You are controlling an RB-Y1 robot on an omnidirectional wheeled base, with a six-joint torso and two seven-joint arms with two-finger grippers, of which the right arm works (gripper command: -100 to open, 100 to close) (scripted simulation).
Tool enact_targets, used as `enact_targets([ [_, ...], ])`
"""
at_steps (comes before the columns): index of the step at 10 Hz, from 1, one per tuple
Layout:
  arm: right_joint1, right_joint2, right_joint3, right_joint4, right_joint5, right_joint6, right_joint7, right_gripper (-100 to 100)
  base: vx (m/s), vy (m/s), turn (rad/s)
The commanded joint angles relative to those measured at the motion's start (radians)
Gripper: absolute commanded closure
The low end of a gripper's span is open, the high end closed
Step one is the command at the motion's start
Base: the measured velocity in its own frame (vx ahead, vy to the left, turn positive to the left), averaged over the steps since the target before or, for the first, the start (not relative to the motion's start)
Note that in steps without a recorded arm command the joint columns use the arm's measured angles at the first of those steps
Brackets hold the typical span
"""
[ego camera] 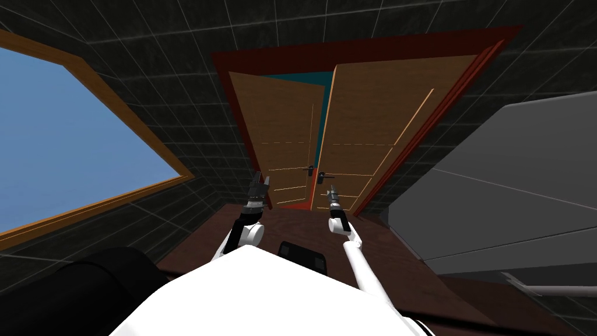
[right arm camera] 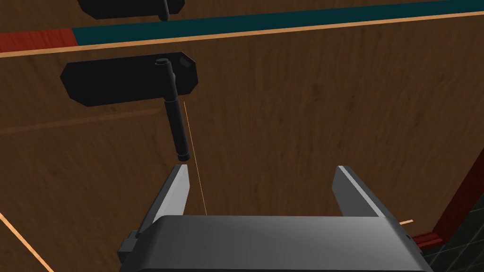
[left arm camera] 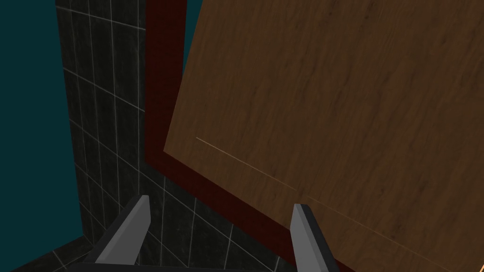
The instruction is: Push the door open
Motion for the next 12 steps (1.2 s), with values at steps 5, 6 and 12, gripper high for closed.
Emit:
enact_targets([
  [5, -0.085, -0.008, 0.005, 0.146, -0.023, 0.019, 0.022, -100, 0.058, -0.059, 0.043],
  [6, -0.085, -0.008, 0.005, 0.149, -0.023, 0.019, 0.022, -100, 0.052, -0.049, 0.022],
  [12, -0.164, -0.015, 0.01, 0.288, -0.044, 0.037, 0.043, -100, 0.06, -0.06, 0.034],
])
